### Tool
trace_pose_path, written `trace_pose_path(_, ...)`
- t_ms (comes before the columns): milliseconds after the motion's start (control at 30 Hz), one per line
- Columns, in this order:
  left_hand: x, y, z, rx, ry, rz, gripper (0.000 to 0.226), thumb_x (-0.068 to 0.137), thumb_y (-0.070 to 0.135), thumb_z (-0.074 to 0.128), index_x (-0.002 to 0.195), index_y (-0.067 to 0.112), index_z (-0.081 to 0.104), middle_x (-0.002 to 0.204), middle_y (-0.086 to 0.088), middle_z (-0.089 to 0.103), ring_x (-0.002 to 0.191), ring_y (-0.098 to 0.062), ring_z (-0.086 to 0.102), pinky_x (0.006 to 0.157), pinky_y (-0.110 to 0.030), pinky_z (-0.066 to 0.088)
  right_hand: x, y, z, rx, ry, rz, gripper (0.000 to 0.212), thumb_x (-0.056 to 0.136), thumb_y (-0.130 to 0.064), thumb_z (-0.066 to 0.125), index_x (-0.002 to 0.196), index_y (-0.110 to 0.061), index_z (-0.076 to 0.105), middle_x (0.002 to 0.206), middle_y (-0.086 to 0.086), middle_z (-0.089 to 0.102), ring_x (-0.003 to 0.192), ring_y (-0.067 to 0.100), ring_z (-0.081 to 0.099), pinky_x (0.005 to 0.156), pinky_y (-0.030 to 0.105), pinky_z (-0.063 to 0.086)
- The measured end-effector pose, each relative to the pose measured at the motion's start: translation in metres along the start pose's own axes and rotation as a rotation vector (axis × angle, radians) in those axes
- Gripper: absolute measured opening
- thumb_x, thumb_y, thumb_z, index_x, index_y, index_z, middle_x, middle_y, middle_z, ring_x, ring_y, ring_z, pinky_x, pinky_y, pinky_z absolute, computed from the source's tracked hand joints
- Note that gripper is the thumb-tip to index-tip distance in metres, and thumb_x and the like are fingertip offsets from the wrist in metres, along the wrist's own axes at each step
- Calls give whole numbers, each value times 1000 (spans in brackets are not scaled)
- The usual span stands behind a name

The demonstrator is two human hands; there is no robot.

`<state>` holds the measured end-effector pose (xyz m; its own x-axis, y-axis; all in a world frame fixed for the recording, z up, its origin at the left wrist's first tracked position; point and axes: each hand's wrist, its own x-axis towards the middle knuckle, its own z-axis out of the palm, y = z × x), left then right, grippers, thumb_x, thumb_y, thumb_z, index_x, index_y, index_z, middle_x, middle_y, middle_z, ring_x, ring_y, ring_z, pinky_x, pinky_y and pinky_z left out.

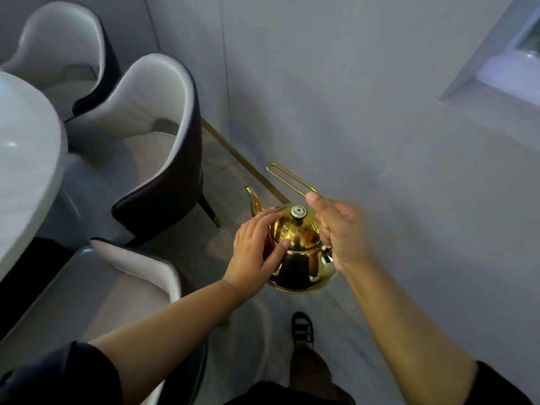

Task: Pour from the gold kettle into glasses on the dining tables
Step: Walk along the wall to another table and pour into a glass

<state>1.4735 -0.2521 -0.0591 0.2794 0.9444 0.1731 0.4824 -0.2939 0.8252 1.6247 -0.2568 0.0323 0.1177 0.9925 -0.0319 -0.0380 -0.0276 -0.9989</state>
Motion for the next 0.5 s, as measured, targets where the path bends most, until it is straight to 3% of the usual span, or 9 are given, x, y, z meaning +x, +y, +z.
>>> trace_pose_path(233, 78, -21, 6, 18, 208, -145, 51, 86, 59, 40, 133, 39, 35, 138, 24, 31, 132, 1, 22, 113, -46, 26, 120, 4, -1, -21, -277, -3, 57, 90, -22, 61, 36, -23, 42, 34, -11, 32, 32, 3, 27, 40, 14, 30)
trace_pose_path(500, 146, -56, -21, 38, 436, -345, 52, 87, 58, 40, 134, 40, 32, 140, 23, 28, 135, -5, 26, 114, -48, 25, 244, 10, 52, -22, -611, 29, 51, 86, -27, 63, 40, -22, 42, 37, -10, 33, 33, 3, 28, 40, 14, 30)
